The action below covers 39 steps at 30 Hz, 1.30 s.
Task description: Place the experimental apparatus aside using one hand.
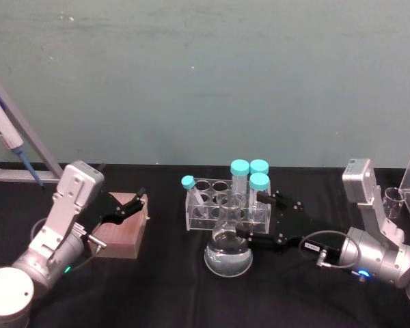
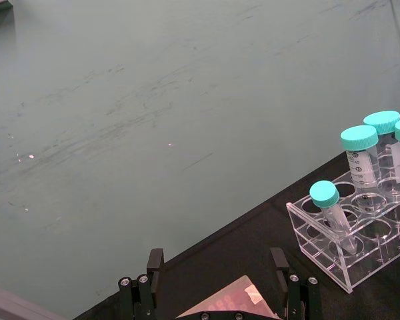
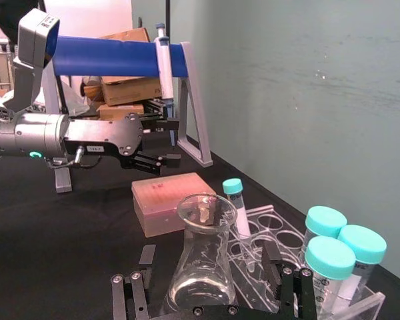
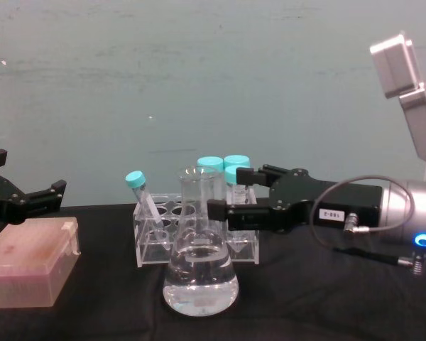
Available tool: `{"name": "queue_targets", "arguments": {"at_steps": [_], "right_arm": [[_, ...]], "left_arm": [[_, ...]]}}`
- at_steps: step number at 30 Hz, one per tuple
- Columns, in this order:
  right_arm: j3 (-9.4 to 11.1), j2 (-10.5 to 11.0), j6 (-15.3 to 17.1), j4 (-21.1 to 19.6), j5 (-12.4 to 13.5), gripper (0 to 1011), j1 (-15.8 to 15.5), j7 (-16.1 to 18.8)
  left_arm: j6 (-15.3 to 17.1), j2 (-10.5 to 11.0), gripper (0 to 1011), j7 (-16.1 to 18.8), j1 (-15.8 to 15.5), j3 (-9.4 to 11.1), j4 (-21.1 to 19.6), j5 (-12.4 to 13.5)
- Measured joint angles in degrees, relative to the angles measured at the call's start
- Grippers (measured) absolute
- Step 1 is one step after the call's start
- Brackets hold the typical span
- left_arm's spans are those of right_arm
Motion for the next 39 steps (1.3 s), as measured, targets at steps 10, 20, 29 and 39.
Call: {"name": "queue_targets", "arguments": {"at_steps": [10, 20, 29, 39], "right_arm": [[-1.88, -0.65, -0.47, 2.08, 0.99, 1000, 1.59, 0.48], [-3.68, -1.41, -0.90, 4.11, 1.69, 1000, 3.13, 0.49], [-4.91, -2.48, -1.51, 6.27, 1.88, 1000, 4.66, -0.14], [-5.66, -4.00, -2.25, 8.81, 1.78, 1000, 6.15, -0.53]], "left_arm": [[0.00, 0.00, 1000, 0.00, 0.00, 0.00, 0.00, 0.00], [0.00, 0.00, 1000, 0.00, 0.00, 0.00, 0.00, 0.00], [0.00, 0.00, 1000, 0.00, 0.00, 0.00, 0.00, 0.00], [0.00, 0.00, 1000, 0.00, 0.00, 0.00, 0.00, 0.00]]}}
